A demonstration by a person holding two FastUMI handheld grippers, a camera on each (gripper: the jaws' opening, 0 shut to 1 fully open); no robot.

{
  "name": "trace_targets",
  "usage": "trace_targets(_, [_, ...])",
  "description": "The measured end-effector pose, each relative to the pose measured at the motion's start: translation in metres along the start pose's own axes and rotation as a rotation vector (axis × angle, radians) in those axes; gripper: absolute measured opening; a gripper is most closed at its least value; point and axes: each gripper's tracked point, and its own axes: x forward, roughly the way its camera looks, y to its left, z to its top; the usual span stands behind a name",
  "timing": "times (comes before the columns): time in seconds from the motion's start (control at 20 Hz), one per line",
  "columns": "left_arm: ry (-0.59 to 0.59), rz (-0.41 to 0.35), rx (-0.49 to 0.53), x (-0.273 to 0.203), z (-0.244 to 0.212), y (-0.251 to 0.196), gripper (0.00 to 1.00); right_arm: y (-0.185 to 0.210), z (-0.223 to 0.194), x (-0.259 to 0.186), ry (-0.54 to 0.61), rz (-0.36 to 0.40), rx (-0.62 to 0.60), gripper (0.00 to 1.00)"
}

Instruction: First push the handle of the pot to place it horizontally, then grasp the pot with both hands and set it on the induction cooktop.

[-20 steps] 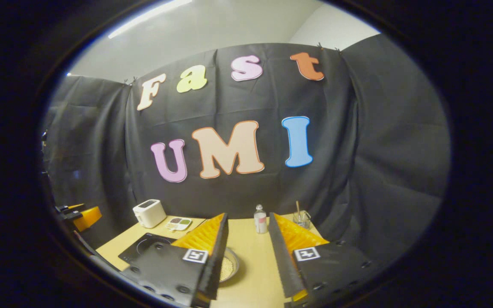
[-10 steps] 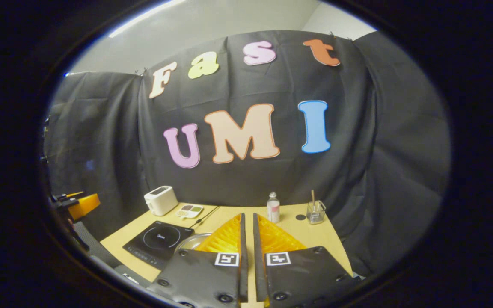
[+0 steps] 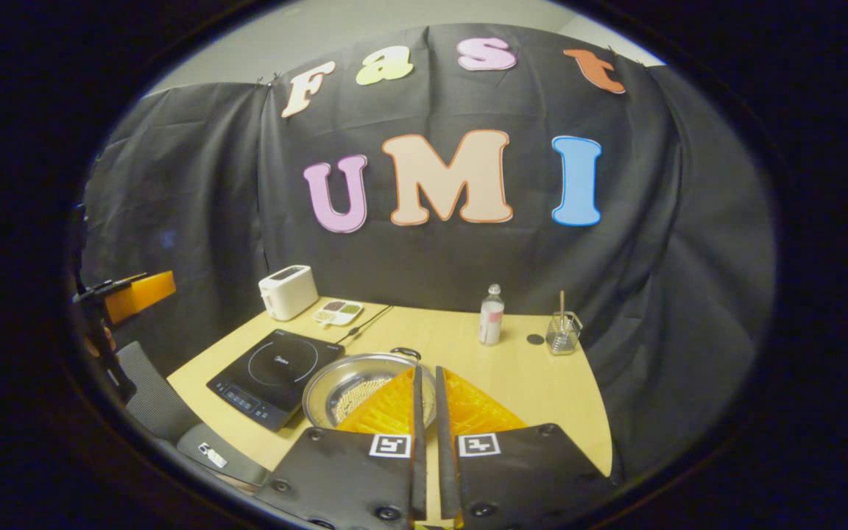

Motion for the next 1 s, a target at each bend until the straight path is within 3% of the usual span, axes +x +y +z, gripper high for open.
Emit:
trace_targets(0.1, [0.005,-0.006,-0.003,0.007,-0.003,0.007,0.92,0.011,-0.018,0.009,0.056,0.007,0.008,0.09])
trace_targets(0.45, [0.025,-0.048,-0.006,0.041,-0.011,0.036,0.96,0.046,-0.095,0.038,0.278,-0.019,0.075,0.09])
trace_targets(0.5, [0.029,-0.053,-0.004,0.046,-0.011,0.04,0.92,0.05,-0.105,0.043,0.308,-0.027,0.089,0.09])
trace_targets(0.55, [0.032,-0.057,-0.001,0.051,-0.012,0.045,0.96,0.052,-0.115,0.046,0.335,-0.04,0.098,0.0])
trace_targets(0.6, [0.035,-0.059,0.003,0.057,-0.013,0.05,0.92,0.053,-0.125,0.05,0.364,-0.056,0.102,0.1])
trace_targets(0.75, [0.046,-0.069,0.013,0.07,-0.017,0.062,0.96,0.056,-0.161,0.057,0.457,-0.102,0.116,0.1])
trace_targets(0.8, [0.052,-0.073,0.012,0.073,-0.019,0.064,0.92,0.057,-0.172,0.059,0.488,-0.112,0.123,0.0])
trace_targets(0.85, [0.057,-0.078,0.009,0.077,-0.023,0.066,0.96,0.057,-0.183,0.061,0.515,-0.121,0.126,0.09])
trace_targets(1.0, [0.076,-0.093,0.006,0.086,-0.03,0.071,0.93,0.063,-0.215,0.064,0.599,-0.133,0.132,0.09])
